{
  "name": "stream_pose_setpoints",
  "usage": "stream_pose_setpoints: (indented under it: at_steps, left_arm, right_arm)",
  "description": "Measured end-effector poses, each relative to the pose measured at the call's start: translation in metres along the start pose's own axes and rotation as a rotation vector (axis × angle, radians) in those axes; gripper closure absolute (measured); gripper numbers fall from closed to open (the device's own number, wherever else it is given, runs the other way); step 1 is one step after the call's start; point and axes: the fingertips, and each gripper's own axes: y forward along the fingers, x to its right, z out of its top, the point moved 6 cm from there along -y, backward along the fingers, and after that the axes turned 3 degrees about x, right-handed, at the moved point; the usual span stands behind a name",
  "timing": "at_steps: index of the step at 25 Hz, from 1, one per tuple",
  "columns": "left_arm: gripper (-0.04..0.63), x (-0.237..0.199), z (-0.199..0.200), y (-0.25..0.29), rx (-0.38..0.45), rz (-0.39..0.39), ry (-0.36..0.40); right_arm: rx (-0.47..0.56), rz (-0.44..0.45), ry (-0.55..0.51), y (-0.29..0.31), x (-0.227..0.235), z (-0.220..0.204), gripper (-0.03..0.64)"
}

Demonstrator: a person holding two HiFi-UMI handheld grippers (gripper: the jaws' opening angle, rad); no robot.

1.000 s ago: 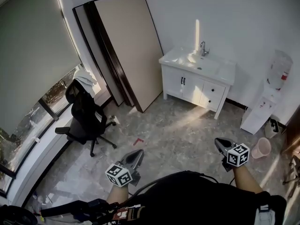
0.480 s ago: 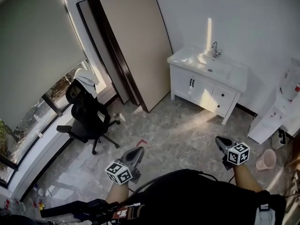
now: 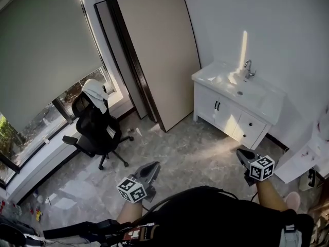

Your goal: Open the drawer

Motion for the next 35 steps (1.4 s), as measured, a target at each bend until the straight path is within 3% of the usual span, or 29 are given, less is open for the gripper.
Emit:
stream_pose_setpoints:
  at_steps: [6, 12, 18, 25, 31, 35]
  left_arm:
    - [0.604, -0.005, -0.009, 0.048, -0.033, 0.01, 0.007]
    - [0.604, -0.053, -0.003, 0.082, -0.038, -0.016, -0.006]
    - [0.604, -0.131, 0.019, 0.127, -0.044, -0.089, -0.016]
    - [0.604, -0.238, 0.072, 0.159, -0.066, -0.156, 0.007]
    - [0.604, -0.321, 0.093, 0.178, -0.083, -0.177, -0.006]
    - [0.604, -0.354, 0.098, 0.195, -0.091, -0.173, -0.018]
  right_arm:
    - [-0.011, 0.016, 0.027, 0.021, 0.048, -0.002, 0.615]
    - [-0.031, -0.031, 0.05, 0.053, 0.07, -0.002, 0.615]
    - [-0.008, -0.089, 0.044, 0.122, 0.08, 0.024, 0.615]
    - [0.023, -0.157, 0.049, 0.215, 0.07, 0.063, 0.615]
    - [0.022, -0.174, 0.06, 0.292, 0.063, 0.078, 0.615]
    - [0.013, -0.181, 0.066, 0.321, 0.072, 0.082, 0.615]
